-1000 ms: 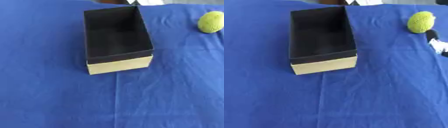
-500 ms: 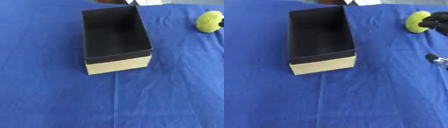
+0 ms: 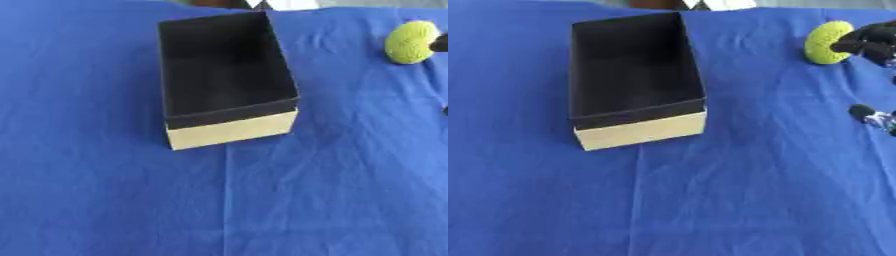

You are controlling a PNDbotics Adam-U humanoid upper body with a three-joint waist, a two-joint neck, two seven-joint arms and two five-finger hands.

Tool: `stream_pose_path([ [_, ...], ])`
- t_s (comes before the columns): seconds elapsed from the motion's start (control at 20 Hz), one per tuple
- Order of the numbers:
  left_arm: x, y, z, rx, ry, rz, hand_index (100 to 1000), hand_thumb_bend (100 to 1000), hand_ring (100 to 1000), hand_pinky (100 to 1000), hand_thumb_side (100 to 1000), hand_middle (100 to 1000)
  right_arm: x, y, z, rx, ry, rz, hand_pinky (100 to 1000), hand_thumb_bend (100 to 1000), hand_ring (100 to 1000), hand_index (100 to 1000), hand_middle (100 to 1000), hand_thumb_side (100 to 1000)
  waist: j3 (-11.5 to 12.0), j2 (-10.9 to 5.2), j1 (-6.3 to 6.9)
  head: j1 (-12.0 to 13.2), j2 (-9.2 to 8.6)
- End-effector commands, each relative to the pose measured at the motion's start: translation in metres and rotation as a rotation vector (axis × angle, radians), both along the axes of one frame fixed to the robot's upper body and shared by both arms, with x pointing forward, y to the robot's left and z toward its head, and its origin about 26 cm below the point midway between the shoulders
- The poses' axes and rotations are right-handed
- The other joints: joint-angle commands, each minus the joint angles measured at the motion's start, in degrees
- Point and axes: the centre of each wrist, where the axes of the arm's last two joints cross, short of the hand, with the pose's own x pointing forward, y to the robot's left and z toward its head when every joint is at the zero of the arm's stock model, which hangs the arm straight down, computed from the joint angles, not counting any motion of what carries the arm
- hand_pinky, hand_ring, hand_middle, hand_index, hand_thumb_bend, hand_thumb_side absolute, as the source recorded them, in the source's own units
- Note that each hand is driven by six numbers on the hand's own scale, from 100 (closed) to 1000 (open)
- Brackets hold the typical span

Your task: Pick up objects on the table and place them in the box.

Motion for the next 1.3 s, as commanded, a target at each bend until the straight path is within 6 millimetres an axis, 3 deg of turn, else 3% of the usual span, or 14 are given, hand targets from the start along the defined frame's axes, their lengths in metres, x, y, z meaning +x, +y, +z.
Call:
stream_pose_path([
  [0.05, -0.003, 0.002, 0.007, 0.021, -0.021, 0.000, 669, 923, 669, 500, 759, 647, -0.003, 0.005, 0.020, -0.055, -0.006, -0.008, 919, 415, 932, 966, 891, 100, 0.1, -3.06, -0.59, -0.3, -0.11],
  [0.5, -0.003, 0.001, 0.006, 0.017, -0.017, -0.009, 669, 922, 670, 499, 757, 648, 0.004, 0.013, 0.046, -0.067, 0.017, -0.030, 918, 412, 930, 975, 891, 100, 0.5, -3.05, -0.22, -1.1, -0.23],
  [1.3, -0.003, -0.001, 0.005, 0.016, -0.004, -0.026, 668, 923, 672, 496, 755, 650, 0.049, -0.031, 0.058, -0.005, 0.126, -0.173, 916, 396, 923, 1000, 909, 100, 0.9, -2.66, 0.44, -2.3, -0.79],
])
